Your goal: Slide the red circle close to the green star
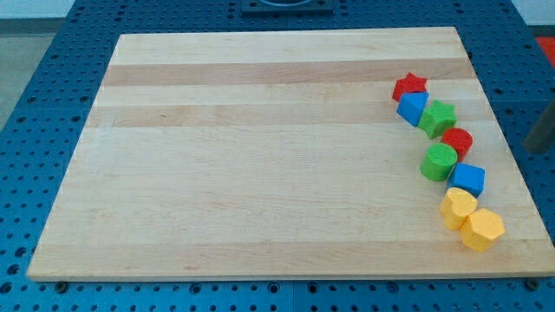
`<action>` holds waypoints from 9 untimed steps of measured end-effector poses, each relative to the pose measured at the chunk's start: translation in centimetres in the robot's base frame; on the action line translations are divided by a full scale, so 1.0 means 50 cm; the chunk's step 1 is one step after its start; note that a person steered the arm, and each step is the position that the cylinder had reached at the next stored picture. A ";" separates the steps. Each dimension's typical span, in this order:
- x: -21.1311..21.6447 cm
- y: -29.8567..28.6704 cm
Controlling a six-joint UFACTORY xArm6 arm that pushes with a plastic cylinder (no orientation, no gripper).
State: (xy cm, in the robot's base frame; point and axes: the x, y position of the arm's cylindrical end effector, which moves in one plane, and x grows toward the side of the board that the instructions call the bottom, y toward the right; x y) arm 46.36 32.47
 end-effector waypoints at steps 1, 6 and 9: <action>0.024 -0.028; 0.024 -0.145; -0.009 -0.168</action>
State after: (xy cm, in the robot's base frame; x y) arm 45.91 24.08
